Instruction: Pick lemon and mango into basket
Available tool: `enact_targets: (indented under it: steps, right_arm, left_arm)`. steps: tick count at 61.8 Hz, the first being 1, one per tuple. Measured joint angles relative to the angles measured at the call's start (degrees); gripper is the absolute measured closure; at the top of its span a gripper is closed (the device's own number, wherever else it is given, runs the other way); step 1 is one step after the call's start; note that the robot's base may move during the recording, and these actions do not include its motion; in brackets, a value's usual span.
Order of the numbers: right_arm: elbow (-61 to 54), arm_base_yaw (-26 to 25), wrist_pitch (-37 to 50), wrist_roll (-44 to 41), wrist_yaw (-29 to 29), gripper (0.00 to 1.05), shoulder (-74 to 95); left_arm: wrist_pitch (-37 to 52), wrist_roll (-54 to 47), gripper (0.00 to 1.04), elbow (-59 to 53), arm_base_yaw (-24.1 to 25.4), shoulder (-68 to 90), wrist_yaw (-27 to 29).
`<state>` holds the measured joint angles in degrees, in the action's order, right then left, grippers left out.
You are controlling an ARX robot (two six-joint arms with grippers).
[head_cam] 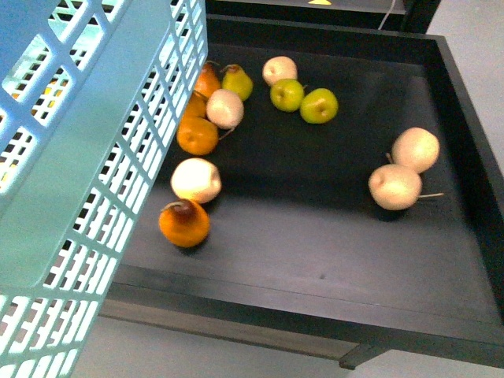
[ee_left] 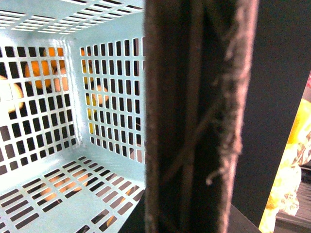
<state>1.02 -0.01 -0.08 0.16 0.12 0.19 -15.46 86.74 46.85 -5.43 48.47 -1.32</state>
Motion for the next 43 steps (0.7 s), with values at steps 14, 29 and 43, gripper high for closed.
enact_targets:
  steps: [14, 29, 43]
  right_arm:
    - [0.00, 0.00, 0.02, -0.02, 0.02, 0.09, 0.00]
    - [0.00, 0.00, -0.02, 0.00, -0.13, 0.09, 0.02]
    - [0.00, 0.00, 0.00, 0.00, -0.07, 0.09, 0.00]
  left_arm:
    - [-0.02, -0.02, 1.00, 0.00, 0.02, 0.02, 0.09]
    - [-0.02, 0.00, 1.00, 0.00, 0.02, 0.00, -0.09]
    - [-0.02, 0.02, 1.00, 0.00, 0.02, -0.02, -0.02]
